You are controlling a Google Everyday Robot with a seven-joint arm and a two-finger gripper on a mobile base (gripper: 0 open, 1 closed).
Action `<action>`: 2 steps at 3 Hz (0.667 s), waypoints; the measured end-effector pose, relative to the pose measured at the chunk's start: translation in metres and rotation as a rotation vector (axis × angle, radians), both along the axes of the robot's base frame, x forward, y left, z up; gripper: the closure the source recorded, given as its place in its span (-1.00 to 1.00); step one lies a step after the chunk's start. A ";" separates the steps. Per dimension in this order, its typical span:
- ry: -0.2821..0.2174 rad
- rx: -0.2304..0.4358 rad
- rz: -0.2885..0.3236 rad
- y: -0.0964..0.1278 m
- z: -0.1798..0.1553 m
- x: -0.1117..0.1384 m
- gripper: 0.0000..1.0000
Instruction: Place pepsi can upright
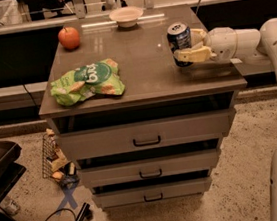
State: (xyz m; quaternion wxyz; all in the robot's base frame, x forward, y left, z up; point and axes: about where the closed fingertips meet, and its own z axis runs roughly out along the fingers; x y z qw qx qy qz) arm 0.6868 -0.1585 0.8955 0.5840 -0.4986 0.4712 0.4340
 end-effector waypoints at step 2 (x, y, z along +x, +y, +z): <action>0.057 -0.026 0.017 0.005 -0.026 -0.002 1.00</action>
Offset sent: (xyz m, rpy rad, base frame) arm -0.0071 -0.0007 -0.0466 -0.0612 0.1014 0.0199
